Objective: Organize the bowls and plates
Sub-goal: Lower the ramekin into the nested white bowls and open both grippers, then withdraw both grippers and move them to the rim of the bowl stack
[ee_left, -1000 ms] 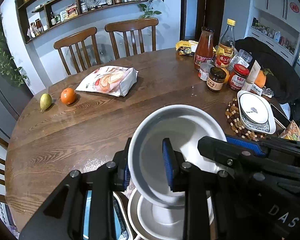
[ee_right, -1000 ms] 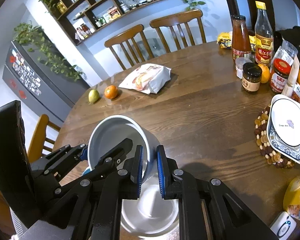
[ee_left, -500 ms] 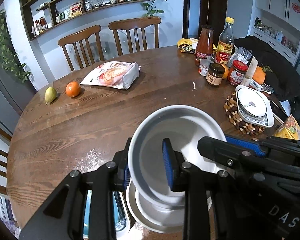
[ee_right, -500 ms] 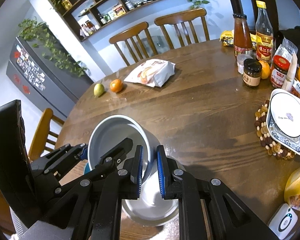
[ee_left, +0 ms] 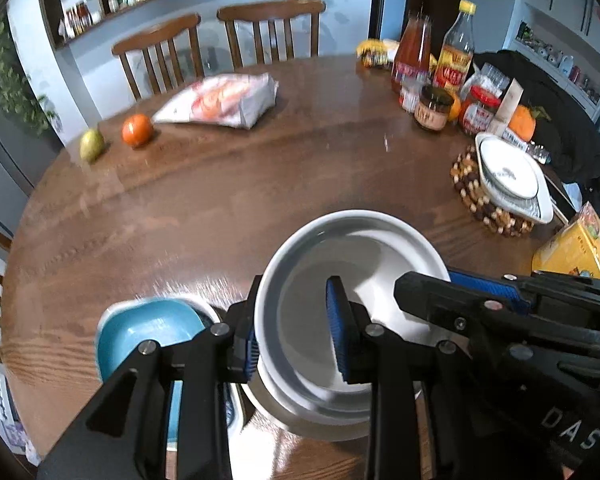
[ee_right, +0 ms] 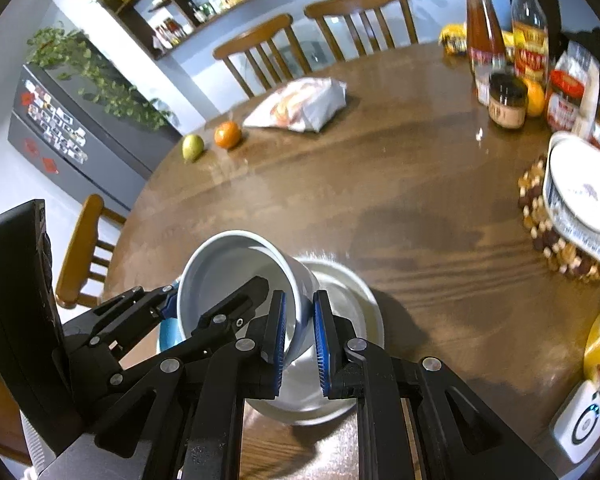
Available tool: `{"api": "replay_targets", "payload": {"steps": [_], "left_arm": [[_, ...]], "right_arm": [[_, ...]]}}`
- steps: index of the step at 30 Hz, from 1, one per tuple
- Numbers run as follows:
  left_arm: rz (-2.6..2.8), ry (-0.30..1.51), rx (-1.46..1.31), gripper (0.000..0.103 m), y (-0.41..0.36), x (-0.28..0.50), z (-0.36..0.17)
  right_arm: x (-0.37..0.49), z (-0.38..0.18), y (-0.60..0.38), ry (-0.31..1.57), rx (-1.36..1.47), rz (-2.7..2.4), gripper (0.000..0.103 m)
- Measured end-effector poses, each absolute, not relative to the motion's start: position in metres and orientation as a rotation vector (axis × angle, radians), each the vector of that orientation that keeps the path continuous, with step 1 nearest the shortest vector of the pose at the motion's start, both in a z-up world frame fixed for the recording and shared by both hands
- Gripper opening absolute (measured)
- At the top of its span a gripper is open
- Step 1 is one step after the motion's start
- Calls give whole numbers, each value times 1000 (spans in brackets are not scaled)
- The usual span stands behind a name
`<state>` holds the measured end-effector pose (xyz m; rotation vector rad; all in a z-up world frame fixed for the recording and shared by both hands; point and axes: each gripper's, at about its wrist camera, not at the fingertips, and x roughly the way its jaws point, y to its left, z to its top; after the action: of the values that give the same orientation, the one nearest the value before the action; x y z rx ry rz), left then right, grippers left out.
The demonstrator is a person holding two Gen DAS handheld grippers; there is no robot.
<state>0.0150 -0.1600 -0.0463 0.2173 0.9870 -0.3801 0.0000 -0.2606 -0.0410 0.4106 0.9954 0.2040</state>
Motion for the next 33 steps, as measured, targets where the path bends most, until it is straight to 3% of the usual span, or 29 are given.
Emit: {"api": "replay_targets", "payload": {"steps": [12, 19, 22, 26, 27, 29, 31, 33], "left_arm": [[-385, 1129, 218, 26, -164, 20, -89], [-389, 1137, 208, 28, -165, 24, -90], [-401, 1126, 192, 34, -162, 26, -83], [-393, 1067, 183, 57, -156, 27, -62], [-395, 1050, 175, 61, -154, 27, -55], [-387, 1026, 166, 70, -148, 28, -44], [-372, 1002, 161, 79, -140, 29, -35], [-359, 995, 147, 82, -132, 30, -30]], "right_arm": [[7, -87, -263, 1125, 438, 186, 16], [10, -87, -264, 1130, 428, 152, 16], [10, -79, -264, 1116, 426, 151, 16], [8, -63, -269, 1078, 421, 135, 16], [8, -58, -271, 1064, 426, 133, 19], [5, -49, -276, 1039, 439, 129, 41], [1, -41, -279, 1018, 429, 111, 55], [-2, -35, -280, 994, 418, 108, 57]]}}
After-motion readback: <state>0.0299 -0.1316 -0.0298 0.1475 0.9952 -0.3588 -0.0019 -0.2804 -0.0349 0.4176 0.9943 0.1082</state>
